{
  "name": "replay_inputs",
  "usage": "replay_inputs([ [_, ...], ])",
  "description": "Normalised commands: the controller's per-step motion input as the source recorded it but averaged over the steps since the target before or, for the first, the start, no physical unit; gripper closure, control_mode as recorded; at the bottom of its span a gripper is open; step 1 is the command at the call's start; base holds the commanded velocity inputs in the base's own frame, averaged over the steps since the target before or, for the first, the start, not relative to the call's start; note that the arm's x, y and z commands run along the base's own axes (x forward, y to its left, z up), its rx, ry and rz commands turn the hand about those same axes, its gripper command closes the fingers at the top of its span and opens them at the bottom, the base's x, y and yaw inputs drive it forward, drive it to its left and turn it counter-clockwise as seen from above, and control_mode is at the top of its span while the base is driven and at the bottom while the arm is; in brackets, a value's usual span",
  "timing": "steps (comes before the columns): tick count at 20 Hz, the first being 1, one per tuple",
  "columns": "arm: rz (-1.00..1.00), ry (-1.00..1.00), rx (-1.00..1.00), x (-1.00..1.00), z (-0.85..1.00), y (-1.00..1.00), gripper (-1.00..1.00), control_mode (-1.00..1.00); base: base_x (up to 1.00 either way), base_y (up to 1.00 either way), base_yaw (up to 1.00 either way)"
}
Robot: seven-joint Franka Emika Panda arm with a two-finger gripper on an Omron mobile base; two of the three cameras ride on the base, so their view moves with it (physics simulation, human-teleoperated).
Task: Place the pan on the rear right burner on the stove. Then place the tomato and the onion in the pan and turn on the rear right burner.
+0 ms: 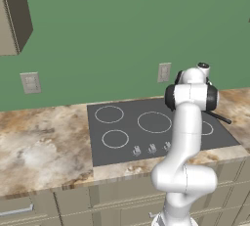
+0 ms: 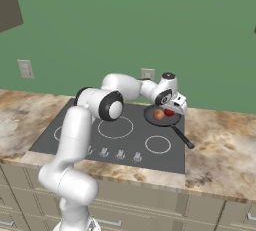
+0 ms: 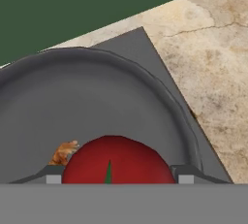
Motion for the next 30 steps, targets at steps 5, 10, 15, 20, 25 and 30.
replay_inputs([
  [5,0.00,0.00,0.00,0.12,-0.35,0.00,1.00,-1.00,0.00,0.00,0.00],
  [10,0.00,0.00,0.00,0.04,-0.17,0.00,1.00,-1.00,0.00,0.00,0.00],
  [15,0.00,0.00,0.00,0.00,-0.03,0.00,1.00,-1.00,0.00,0.00,0.00],
  [20,0.00,0.00,0.00,0.00,0.00,0.00,-1.00,-1.00,0.00,0.00,0.00],
  [25,0.00,0.00,0.00,0.00,0.00,0.00,-1.00,-1.00,0.00,0.00,0.00],
  [30,0.00,0.00,0.00,0.00,0.03,0.00,-1.00,-1.00,0.00,0.00,0.00],
])
